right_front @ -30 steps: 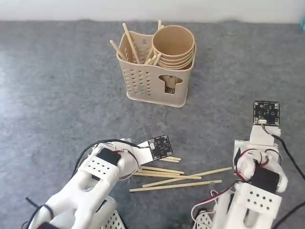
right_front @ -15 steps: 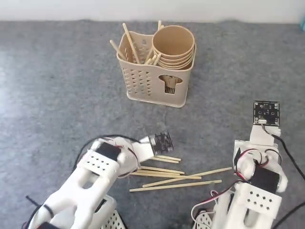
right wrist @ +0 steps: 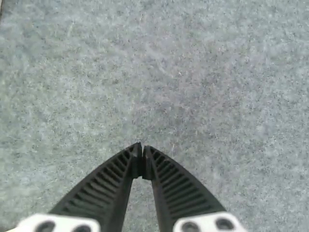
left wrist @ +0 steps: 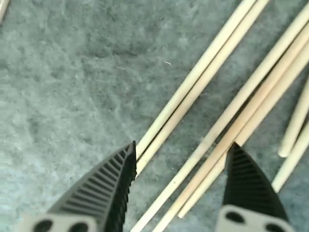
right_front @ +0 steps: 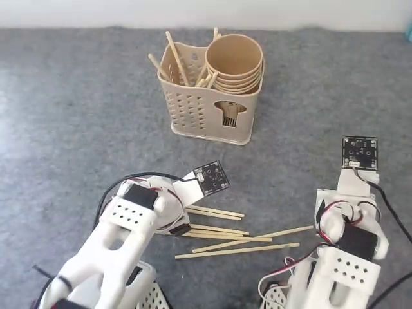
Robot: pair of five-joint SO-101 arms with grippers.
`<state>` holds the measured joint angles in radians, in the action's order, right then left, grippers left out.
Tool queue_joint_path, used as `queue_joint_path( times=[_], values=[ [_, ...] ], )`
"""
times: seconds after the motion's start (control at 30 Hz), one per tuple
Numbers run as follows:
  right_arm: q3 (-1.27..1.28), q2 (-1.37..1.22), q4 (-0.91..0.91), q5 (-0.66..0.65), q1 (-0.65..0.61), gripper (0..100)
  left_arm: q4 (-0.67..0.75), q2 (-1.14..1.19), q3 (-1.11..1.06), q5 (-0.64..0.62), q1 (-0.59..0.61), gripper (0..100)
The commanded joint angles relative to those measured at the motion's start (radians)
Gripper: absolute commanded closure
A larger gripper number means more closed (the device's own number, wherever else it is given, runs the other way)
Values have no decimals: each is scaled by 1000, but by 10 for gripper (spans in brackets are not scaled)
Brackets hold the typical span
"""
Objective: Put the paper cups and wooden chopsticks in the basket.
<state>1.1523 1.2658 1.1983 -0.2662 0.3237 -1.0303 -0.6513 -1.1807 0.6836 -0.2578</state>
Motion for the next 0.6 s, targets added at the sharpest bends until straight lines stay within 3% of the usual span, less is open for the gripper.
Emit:
queue_joint_path(
  times=[0.0, 0.2, 0.27, 0.57],
  values=[
    [-31, 21, 21, 14, -12, 990, 69, 91, 68, -11, 11, 722],
    [-29, 22, 35, 15, -12, 990, 166, 407, 194, -11, 12, 784],
    [-29, 22, 35, 15, -12, 990, 130, 474, 259, -11, 8, 826],
    [-29, 22, 33, 15, -7, 990, 80, 534, 271, -9, -44, 991]
  ],
)
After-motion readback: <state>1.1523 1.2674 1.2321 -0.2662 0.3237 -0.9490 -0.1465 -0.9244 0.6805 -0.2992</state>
